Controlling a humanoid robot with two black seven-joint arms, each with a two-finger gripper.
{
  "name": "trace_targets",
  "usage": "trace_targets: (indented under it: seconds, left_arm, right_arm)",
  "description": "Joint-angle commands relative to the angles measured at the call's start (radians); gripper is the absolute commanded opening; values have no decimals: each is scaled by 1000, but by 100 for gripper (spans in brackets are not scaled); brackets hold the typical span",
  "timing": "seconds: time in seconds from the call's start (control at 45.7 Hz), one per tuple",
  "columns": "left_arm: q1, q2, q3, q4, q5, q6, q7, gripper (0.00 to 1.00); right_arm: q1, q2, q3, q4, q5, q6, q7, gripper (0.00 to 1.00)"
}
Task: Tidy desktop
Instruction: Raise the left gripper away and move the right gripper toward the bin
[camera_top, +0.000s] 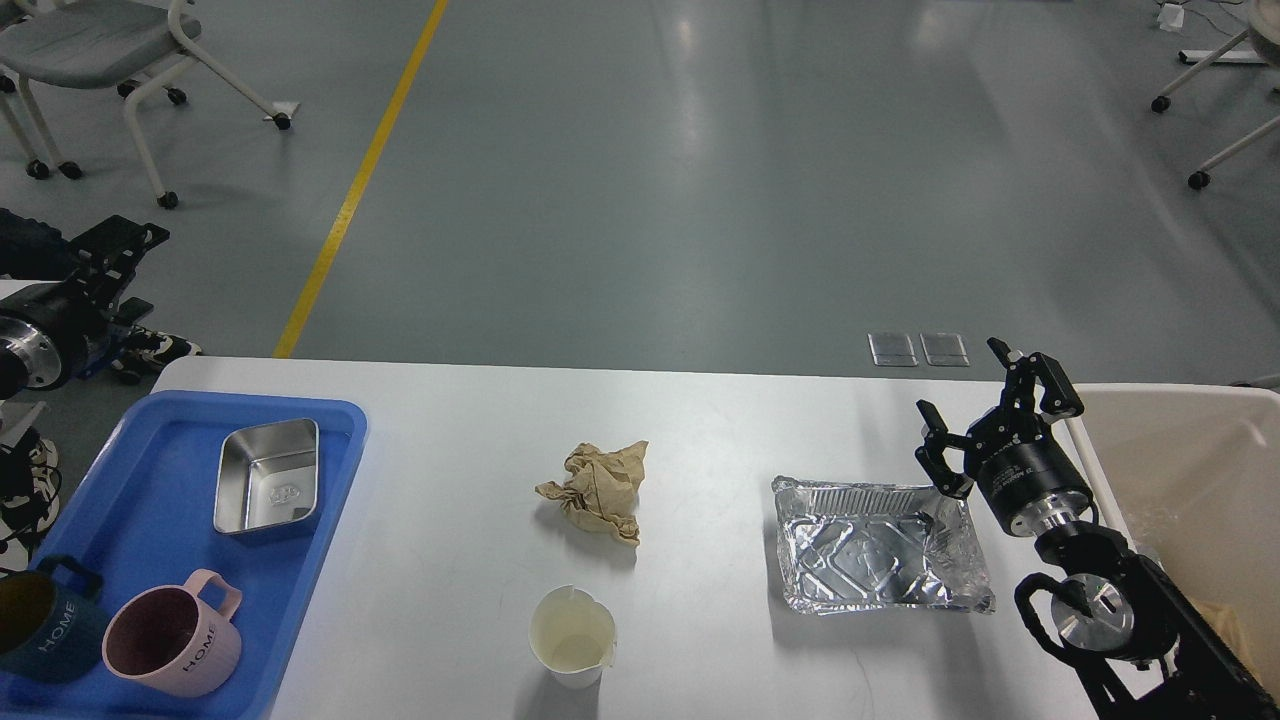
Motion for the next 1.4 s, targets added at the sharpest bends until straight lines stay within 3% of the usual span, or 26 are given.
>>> trace_targets:
  seconds: [0.0, 0.284, 0.503, 0.81, 1.007, 1.247, 1.379]
  left_arm:
    - [49, 2, -78, -100, -68, 34, 1, 96]
    - [187, 18, -237, -428, -90, 228, -4, 96]
    - [385, -6, -418, -617, -90, 262, -10, 96]
    - [627, -118, -665, -697, -90, 277, -12, 96]
    - [693, -205, -751, -712, -90, 251, -12, 96]
    - [698, -252, -763, -702, -88, 251, -19, 96]
    - [696, -259, -762, -702, -88, 251, -90, 96]
  right_arm:
    - [-1, -2, -1, 2, 0, 0, -2, 100]
    - [-5, -8, -1, 9, 0, 0, -3, 100]
    - [-10, -75, -21, 20, -2, 1, -3, 100]
    - [1, -223, -162, 75, -3, -2, -5, 100]
    - [47, -371, -290, 103, -66, -6, -8, 100]
    - [67, -568, -330, 198, -467, -15, -3, 100]
    - [65, -640, -330, 218, -676, -15, -3, 100]
